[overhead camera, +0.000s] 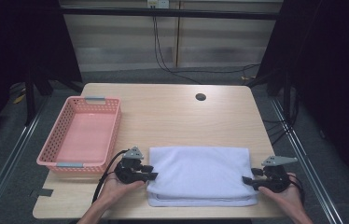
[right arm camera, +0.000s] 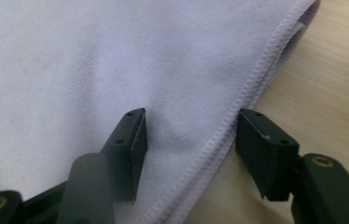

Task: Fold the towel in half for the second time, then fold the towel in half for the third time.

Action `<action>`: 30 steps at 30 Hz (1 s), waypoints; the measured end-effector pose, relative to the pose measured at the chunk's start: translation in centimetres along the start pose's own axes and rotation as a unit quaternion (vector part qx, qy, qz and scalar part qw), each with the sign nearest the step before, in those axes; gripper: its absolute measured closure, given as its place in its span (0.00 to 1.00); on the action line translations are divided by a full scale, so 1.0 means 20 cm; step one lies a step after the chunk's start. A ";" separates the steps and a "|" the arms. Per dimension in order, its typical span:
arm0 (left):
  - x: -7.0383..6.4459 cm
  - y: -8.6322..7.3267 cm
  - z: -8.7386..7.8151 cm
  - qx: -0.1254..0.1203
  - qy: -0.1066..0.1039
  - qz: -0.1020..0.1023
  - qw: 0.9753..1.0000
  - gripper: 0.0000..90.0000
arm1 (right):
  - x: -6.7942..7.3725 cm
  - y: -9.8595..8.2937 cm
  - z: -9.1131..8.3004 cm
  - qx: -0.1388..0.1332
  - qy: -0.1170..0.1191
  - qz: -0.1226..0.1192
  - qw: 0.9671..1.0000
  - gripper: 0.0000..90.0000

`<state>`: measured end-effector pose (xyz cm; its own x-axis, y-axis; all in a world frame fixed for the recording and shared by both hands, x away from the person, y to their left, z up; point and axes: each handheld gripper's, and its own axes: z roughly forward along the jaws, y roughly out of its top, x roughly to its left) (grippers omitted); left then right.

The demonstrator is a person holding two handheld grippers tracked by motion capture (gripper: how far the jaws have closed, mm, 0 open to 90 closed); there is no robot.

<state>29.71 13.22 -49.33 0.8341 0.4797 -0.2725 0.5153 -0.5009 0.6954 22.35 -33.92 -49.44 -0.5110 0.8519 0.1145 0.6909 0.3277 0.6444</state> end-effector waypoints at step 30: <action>0.19 0.17 0.07 -0.046 0.024 -0.040 0.998 0.61 | 0.63 0.32 0.22 -0.041 0.168 -0.106 0.979 0.41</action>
<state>34.94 12.33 -49.05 0.7798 0.5501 -0.2989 0.5576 -0.3931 0.7311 22.62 -19.23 -47.26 -0.7880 0.5805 0.2052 0.5143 0.4374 0.7377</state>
